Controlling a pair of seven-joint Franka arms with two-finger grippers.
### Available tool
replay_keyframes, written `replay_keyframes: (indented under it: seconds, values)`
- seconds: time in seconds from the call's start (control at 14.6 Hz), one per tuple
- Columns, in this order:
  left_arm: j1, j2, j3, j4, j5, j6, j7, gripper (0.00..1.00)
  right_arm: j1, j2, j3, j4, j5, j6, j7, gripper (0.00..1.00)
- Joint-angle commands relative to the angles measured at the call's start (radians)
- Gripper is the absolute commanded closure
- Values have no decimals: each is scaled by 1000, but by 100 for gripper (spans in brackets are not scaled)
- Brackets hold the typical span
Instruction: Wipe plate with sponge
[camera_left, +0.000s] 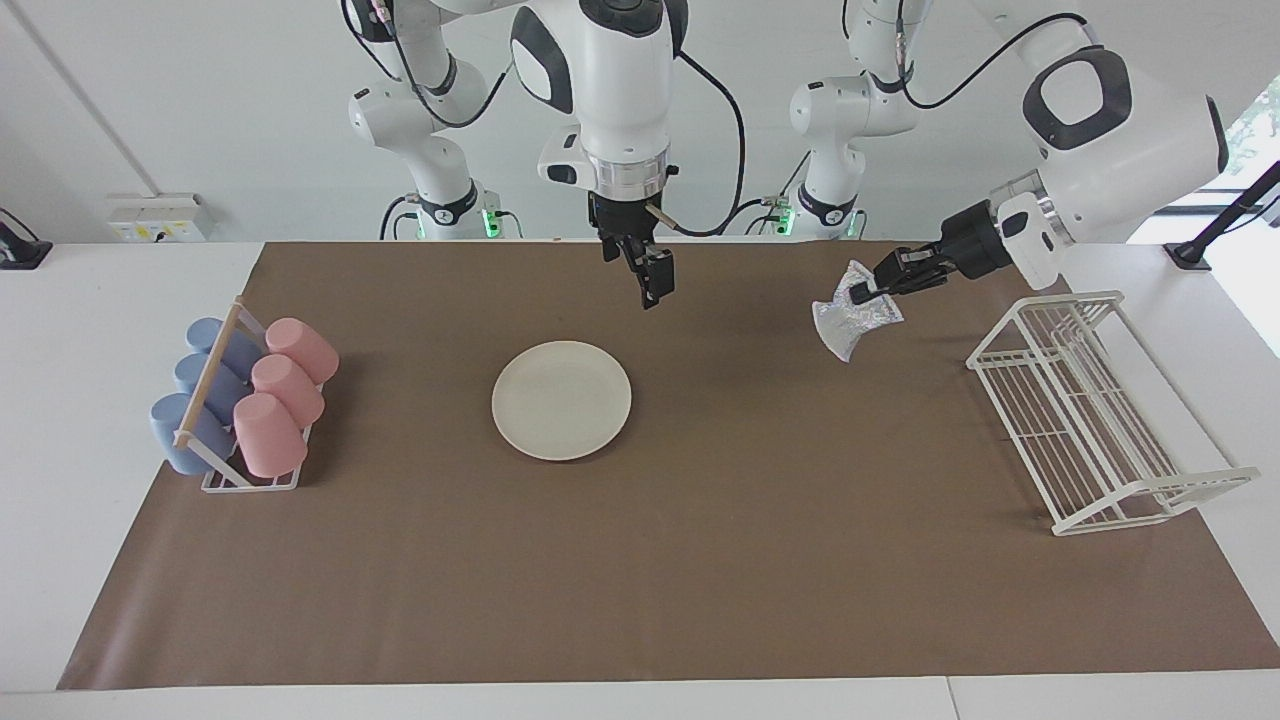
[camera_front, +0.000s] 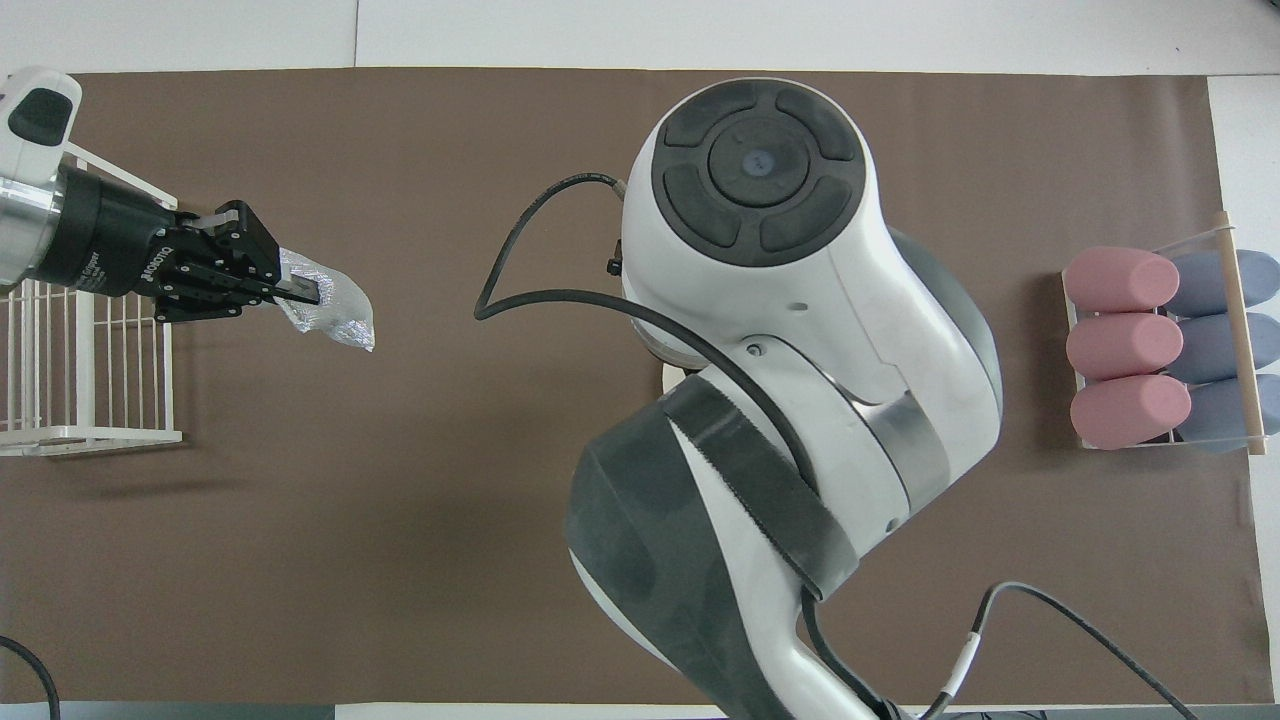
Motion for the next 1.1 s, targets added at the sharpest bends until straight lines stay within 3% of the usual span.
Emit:
replay_keyframes:
  seconds: [0.0, 0.41, 0.69, 1.03]
  values:
    - [16, -127, -2, -221, -196, 77, 128, 100, 2, -14, 4, -20, 18, 11, 58, 0]
    - [-3, -164, -3, -422, -463, 59, 495, 100, 13, -40, 4, -72, 24, 39, 75, 0]
    - [-63, -174, -7, -515, -561, 63, 707, 100, 45, -64, 4, -142, 29, 162, 200, 0]
    - [-76, -169, -7, -537, -611, 32, 748, 100, 87, -78, 10, -187, 84, 142, 279, 0]
